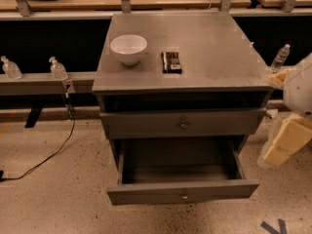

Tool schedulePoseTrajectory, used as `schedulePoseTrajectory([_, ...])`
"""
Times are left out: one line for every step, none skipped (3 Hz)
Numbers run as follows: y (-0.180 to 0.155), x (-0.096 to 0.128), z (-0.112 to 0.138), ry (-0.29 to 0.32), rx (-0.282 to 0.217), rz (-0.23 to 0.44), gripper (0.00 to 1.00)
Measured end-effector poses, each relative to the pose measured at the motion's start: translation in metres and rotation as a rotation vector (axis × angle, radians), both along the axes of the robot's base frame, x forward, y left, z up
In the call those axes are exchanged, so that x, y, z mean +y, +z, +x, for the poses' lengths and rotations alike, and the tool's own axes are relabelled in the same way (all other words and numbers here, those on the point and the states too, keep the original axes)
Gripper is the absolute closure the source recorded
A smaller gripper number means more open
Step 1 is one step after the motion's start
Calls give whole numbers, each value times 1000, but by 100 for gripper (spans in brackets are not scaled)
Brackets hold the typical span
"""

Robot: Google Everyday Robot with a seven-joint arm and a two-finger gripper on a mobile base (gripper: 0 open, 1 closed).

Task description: Close middle drawer

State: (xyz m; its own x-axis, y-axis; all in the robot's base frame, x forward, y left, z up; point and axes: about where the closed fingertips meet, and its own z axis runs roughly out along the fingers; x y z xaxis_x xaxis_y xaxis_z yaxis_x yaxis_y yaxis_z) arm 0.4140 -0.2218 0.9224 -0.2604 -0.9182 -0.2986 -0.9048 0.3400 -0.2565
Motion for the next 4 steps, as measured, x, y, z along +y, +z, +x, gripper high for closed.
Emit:
schedulePoseTrajectory([-37,-5,-15,-15,59,-5,0])
schedulePoseTrajectory([-37,-5,-15,-14,61,-6,0])
schedulePoseTrajectory([-76,7,-9,55,98,53,0])
schedulePoseTrajectory([-186,43,-34,160,144,228,0])
